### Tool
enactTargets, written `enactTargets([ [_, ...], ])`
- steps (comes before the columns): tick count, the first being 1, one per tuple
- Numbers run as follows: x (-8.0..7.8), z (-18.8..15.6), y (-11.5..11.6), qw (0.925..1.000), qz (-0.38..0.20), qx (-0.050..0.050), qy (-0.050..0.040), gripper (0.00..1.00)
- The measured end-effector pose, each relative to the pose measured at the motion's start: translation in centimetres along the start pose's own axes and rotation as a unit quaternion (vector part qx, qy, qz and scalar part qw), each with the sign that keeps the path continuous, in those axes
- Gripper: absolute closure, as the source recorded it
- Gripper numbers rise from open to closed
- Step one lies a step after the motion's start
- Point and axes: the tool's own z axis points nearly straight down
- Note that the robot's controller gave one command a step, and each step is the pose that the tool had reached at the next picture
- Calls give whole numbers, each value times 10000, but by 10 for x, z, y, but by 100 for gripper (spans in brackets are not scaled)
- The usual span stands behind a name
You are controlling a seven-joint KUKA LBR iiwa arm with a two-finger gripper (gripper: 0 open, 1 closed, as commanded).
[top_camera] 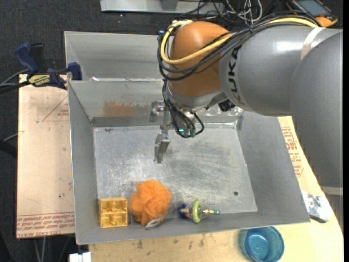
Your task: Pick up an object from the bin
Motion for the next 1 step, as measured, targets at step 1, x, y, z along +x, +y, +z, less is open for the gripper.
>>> enactTargets([
  [1,-2,-4,0,10000,10,-4,-39,0],
])
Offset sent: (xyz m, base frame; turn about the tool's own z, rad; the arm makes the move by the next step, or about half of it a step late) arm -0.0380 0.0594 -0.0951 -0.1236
